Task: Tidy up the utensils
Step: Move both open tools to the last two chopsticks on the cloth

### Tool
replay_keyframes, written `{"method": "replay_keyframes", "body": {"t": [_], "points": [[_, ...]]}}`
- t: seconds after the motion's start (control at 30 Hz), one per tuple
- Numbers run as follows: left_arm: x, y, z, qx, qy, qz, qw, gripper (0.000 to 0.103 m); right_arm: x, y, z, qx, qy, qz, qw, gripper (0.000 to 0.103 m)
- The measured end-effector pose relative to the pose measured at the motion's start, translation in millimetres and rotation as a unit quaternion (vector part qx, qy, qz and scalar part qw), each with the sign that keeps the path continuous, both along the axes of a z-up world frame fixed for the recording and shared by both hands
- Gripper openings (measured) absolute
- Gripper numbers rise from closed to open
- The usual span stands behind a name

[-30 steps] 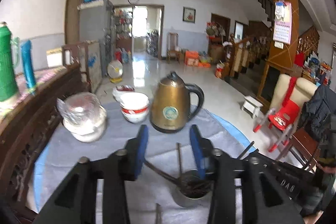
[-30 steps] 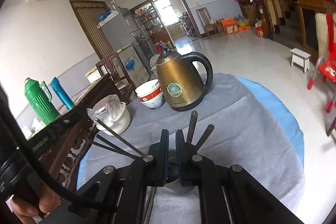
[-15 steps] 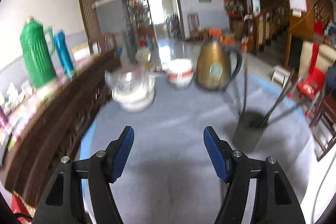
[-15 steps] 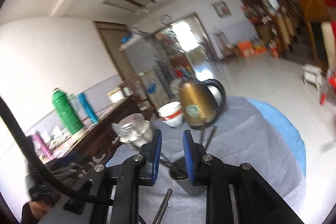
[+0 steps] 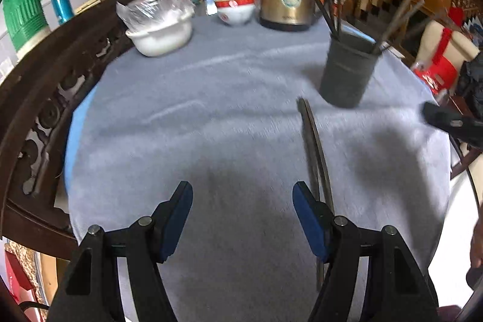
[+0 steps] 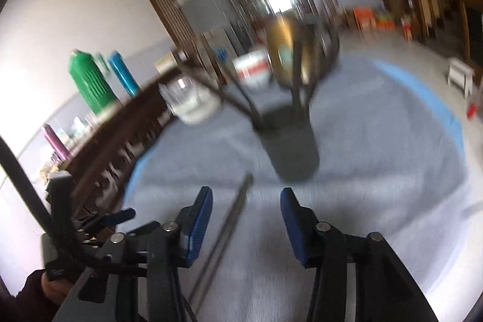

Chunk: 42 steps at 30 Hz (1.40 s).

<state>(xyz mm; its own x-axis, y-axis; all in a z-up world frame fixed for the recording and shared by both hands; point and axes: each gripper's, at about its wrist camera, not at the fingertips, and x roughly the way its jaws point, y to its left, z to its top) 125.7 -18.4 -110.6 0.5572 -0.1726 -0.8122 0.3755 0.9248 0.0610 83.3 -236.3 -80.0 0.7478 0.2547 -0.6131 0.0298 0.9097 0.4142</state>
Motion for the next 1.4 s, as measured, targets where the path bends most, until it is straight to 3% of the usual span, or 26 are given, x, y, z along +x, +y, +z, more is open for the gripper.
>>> {"method": "replay_keyframes", "body": {"t": [0.07,0.17,0.53,0.83,1.03,1.4], "points": [[1,0,-7,0.003,0.009,0.001,1.0,0.069,18,6,-17,-0.002,0.039,0.012,0.999,0.04],[5,6,-8,-0.009,0.016,0.013,0.9997,0.069,44,19,-37,-0.001,0.077,0.036,0.996,0.039],[7,23,-15,-0.023,0.033,0.022,0.999,0.069,86,71,-79,-0.045,0.154,0.074,0.984,0.022],[7,23,-15,-0.038,0.042,0.013,0.9983,0.069,84,73,-79,-0.065,0.168,0.072,0.981,0.016],[6,16,-18,-0.044,0.058,0.0,0.9974,0.069,73,58,-78,-0.103,0.176,0.049,0.978,0.016],[0,-6,-30,-0.067,0.106,-0.036,0.9915,0.069,62,16,-74,0.001,0.172,0.027,0.985,0.021]]}}
